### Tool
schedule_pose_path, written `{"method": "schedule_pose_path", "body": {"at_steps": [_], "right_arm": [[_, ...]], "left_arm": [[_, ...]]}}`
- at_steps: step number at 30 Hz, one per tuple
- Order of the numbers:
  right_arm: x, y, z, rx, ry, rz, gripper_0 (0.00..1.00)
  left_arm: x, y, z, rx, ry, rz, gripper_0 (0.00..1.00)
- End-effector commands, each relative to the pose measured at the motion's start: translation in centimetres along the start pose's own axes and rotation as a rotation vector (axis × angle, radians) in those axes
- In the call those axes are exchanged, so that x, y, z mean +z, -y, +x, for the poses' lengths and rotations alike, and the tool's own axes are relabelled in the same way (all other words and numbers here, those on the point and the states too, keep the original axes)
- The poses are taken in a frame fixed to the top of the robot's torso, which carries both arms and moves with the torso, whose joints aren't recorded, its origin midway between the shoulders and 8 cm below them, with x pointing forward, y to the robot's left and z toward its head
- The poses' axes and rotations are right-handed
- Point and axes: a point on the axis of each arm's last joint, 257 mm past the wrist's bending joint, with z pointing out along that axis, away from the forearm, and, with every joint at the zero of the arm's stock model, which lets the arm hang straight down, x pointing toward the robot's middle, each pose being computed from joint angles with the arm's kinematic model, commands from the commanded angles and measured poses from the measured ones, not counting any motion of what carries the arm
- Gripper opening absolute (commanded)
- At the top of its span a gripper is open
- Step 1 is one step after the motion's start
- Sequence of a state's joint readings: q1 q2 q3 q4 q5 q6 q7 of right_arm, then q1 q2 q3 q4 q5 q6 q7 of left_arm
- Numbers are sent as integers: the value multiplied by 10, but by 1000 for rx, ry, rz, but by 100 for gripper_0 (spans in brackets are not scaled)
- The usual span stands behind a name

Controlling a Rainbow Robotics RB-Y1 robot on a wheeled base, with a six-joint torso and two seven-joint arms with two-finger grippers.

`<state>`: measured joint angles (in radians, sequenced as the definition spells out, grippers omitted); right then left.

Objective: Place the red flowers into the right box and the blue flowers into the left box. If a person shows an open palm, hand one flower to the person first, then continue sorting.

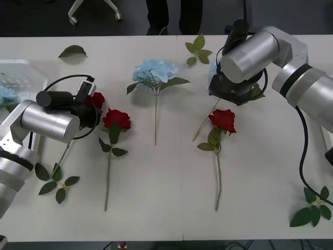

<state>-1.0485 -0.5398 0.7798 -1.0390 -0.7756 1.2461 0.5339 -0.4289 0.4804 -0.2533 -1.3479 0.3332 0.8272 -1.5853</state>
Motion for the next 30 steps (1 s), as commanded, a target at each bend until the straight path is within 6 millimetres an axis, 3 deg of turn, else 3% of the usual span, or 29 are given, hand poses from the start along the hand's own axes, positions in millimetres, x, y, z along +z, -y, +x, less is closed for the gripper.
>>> {"method": "schedule_pose_path", "body": {"at_steps": [1, 9, 15, 21, 26, 30], "right_arm": [[-12, -22, -20, -6, 52, -27, 93], [6, -26, -13, 6, 58, -12, 93], [15, -33, -9, 17, 60, -17, 93], [19, -39, -7, 26, 59, -17, 93], [19, -46, -5, 30, 59, -19, 92], [21, -51, -4, 35, 62, -25, 73]], "left_arm": [[5, -3, 26, 0, -47, -8, 0], [1, -8, 34, -37, -86, -10, 0], [-29, -19, 15, -59, -122, -7, 0], [-79, -18, -25, -114, -103, 62, 0], [-125, -8, -76, -154, 16, 154, 0], [-159, 6, -114, -155, 131, 251, 0]]}}
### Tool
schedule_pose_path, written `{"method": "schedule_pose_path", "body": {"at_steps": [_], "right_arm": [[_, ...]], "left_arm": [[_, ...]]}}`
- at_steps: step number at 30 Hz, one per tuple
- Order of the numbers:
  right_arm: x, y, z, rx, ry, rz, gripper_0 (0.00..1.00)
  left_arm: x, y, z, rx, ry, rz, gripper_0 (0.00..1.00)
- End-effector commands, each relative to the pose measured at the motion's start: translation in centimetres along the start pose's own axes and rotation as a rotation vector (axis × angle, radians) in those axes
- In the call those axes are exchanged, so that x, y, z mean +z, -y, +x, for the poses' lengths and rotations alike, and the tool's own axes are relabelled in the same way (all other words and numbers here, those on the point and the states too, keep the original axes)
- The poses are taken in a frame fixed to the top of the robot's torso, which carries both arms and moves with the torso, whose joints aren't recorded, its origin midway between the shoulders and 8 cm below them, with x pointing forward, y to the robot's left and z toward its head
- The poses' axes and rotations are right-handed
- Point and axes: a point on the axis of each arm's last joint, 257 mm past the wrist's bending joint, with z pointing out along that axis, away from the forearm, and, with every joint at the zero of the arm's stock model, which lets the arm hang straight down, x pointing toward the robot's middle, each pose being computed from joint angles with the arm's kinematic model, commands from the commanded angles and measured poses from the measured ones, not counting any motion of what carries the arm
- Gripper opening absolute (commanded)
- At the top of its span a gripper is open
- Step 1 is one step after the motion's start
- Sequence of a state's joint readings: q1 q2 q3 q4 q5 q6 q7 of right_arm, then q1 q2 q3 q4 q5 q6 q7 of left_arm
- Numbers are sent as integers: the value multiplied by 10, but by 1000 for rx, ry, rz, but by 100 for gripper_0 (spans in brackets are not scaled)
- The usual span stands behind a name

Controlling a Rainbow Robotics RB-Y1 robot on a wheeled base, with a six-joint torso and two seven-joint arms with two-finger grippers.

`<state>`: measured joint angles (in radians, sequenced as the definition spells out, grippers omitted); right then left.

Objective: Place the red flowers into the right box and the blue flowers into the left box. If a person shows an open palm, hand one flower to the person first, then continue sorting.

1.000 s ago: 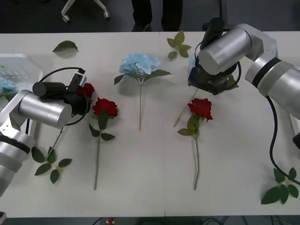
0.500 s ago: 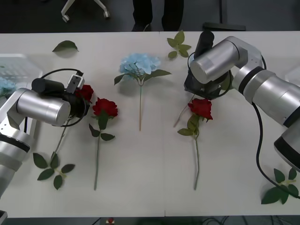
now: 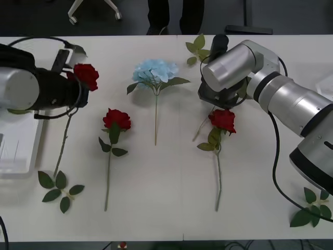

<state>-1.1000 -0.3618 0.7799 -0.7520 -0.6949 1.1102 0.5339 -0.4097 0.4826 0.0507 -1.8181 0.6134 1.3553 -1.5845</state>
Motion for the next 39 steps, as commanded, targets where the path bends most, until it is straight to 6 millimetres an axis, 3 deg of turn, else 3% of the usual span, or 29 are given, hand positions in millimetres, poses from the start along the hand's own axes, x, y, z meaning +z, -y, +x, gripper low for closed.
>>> {"method": "schedule_pose_path", "body": {"at_steps": [1, 9, 17, 22, 28, 34, 39], "right_arm": [[-14, -24, -14, -4, 38, -31, 69], [-13, -29, -10, -4, 38, -33, 37], [-11, -31, -6, -1, 36, -35, 8], [-11, -32, -7, -1, 38, -38, 0], [-22, -35, -20, 8, 44, -45, 0], [-43, -35, -39, 26, 39, -42, 0], [-60, -31, -56, 20, 38, -31, 0]], "left_arm": [[-38, 19, -43, 42, 121, 74, 0], [-101, 90, -104, 22, 359, 390, 0], [-145, 147, -137, 52, 553, 622, 0], [-148, 194, -145, 16, 625, 734, 0], [-148, 257, -141, -25, 637, 867, 0], [-153, 290, -140, -34, 640, 932, 0], [-156, 294, -142, -41, 644, 945, 0]]}}
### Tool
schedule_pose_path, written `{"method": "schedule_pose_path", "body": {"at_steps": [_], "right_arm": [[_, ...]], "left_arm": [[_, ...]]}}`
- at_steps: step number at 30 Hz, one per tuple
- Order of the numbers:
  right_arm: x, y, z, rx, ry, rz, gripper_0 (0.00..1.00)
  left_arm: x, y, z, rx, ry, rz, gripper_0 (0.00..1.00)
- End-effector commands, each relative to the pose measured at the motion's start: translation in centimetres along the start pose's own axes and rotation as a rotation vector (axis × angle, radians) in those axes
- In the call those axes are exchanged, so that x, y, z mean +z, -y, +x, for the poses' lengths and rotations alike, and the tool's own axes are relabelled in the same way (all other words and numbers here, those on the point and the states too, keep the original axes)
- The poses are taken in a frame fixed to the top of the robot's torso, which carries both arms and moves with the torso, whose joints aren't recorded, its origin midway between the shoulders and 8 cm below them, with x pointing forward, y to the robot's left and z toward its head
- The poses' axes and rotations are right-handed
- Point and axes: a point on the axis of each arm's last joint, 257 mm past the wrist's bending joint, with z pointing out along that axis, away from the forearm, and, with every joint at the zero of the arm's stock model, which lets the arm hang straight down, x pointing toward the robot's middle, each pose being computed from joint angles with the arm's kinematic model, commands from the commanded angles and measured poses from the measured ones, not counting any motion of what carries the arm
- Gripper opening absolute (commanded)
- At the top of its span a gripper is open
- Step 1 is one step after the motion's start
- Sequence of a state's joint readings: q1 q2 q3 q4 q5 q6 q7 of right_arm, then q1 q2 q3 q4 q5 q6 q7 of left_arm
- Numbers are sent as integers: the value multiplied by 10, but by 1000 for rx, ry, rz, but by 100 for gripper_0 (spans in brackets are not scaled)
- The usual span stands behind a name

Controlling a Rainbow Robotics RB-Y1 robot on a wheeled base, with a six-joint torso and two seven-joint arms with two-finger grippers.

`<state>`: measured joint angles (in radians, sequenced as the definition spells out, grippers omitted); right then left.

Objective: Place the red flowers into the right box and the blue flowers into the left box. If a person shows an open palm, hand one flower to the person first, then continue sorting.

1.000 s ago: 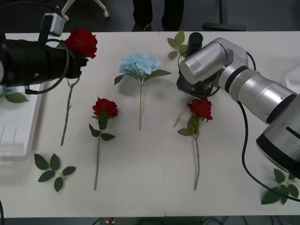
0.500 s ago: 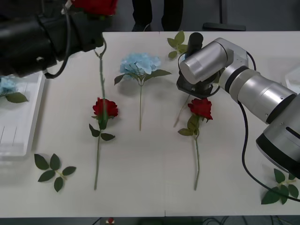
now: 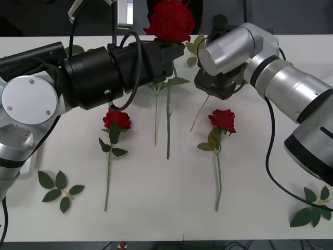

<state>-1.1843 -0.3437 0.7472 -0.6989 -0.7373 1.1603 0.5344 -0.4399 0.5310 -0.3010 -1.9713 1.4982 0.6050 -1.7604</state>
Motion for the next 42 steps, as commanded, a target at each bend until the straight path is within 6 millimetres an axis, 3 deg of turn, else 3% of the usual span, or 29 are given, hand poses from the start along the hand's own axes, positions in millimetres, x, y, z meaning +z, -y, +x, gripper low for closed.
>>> {"method": "schedule_pose_path", "body": {"at_steps": [1, 6, 11, 16, 29, 30, 33, 36, 42], "right_arm": [[-38, -9, -42, -35, 49, -19, 0], [-56, -12, -64, -67, 60, -73, 0], [-59, 3, -74, -113, 58, -65, 0], [-51, 32, -79, -140, 66, 11, 0], [-15, 65, -75, -192, 110, 79, 1], [-11, 69, -76, -198, 119, 82, 12], [-3, 74, -73, -199, 121, 82, 30], [4, 77, -67, -202, 115, 84, 41], [10, 82, -60, -208, 105, 95, 54]], "left_arm": [[5, 27, -30, 62, 58, 50, 0], [7, 29, -30, 68, 61, 52, 0], [8, 29, -30, 71, 63, 52, 0], [8, 30, -30, 74, 63, 53, 0], [8, 30, -28, 74, 61, 51, 0], [8, 30, -29, 72, 62, 52, 0], [8, 30, -29, 73, 61, 53, 0], [8, 30, -29, 70, 62, 54, 0], [9, 31, -30, 66, 66, 57, 0]]}}
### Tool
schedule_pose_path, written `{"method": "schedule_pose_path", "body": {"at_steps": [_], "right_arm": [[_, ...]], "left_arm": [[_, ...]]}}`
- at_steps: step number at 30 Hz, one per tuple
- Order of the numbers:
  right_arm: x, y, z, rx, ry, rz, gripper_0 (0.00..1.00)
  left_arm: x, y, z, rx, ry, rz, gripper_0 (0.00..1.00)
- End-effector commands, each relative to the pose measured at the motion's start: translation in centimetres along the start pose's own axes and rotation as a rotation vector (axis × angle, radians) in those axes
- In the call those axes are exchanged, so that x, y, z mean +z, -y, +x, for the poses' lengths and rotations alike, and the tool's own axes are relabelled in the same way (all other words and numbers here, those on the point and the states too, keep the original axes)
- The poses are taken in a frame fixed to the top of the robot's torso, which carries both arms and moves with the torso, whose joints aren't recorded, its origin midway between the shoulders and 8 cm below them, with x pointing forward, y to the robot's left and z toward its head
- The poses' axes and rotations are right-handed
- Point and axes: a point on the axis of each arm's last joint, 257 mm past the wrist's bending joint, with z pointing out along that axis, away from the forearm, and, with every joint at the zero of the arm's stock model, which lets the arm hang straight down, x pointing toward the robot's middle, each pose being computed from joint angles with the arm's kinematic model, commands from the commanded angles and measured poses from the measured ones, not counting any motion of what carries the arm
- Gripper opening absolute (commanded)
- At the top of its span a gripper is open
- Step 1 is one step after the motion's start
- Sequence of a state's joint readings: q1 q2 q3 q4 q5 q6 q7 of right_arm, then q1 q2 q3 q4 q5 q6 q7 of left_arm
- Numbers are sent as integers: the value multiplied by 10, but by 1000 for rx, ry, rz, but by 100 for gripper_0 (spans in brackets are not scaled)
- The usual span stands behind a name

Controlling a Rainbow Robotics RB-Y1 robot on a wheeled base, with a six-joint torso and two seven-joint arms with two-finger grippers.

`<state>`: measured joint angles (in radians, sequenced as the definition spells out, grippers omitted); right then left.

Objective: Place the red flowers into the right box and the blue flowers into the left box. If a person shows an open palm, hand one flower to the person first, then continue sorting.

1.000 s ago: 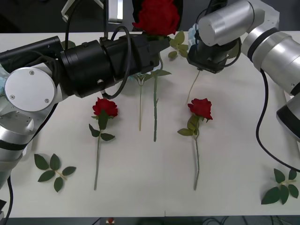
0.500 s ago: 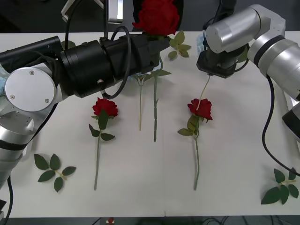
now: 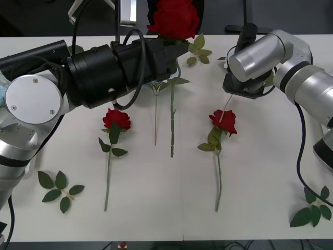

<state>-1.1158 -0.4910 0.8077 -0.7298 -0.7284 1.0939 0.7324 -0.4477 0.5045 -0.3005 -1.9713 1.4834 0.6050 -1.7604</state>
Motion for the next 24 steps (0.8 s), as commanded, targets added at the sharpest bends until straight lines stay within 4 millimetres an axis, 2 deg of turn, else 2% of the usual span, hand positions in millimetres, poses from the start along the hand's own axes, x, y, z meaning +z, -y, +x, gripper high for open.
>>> {"method": "schedule_pose_path", "body": {"at_steps": [1, 2, 7, 12, 19, 22, 23, 24], "right_arm": [[-6, -3, -10, -43, 21, 5, 57], [-6, -2, -9, -44, 18, 8, 64], [-12, -11, -10, -52, 15, -16, 83], [-32, -22, -18, -43, -3, -53, 90], [-89, -37, -36, -47, -39, -172, 93], [-123, -46, -53, -75, -23, -273, 94], [-127, -46, -57, -79, -18, -288, 94], [-141, -43, -68, -109, 1, -323, 93]], "left_arm": [[3, 24, -26, 64, 50, 44, 0], [3, 24, -26, 60, 50, 44, 0], [3, 25, -26, 63, 50, 45, 0], [3, 25, -26, 59, 51, 47, 0], [3, 26, -26, 58, 52, 49, 0], [3, 26, -27, 55, 54, 50, 0], [3, 26, -27, 55, 54, 51, 0], [3, 26, -26, 54, 54, 50, 0]]}}
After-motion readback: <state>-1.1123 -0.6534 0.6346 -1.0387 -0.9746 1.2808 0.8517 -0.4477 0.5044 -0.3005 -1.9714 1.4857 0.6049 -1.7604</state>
